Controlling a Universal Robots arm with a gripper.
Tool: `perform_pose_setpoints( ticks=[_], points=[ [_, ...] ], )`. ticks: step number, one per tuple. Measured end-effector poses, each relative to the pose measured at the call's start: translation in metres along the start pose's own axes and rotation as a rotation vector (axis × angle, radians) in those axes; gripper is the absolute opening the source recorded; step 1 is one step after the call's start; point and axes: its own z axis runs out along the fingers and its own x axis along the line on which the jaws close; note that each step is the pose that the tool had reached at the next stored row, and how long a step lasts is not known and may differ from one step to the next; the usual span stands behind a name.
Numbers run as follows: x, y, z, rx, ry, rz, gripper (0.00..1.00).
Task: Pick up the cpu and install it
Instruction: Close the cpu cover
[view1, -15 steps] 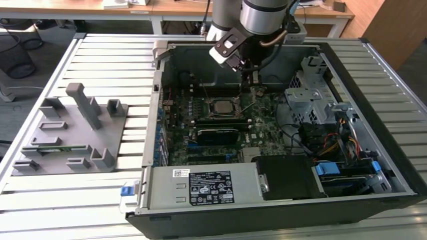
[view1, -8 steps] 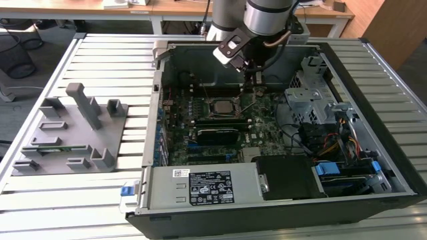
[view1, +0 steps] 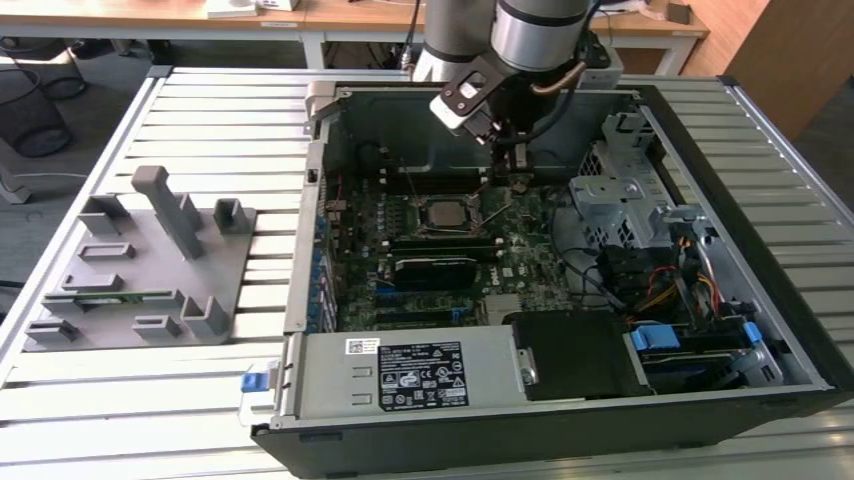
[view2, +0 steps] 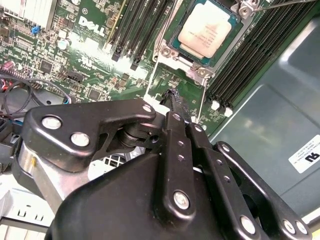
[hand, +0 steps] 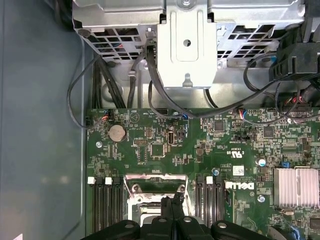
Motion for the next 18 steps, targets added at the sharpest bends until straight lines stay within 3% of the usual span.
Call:
perform_pose_setpoints(
  ticks=[18],
  points=[
    [0.0000,0.0035,0.0004,0.0000,0.0000,0.000,0.11]
  ],
)
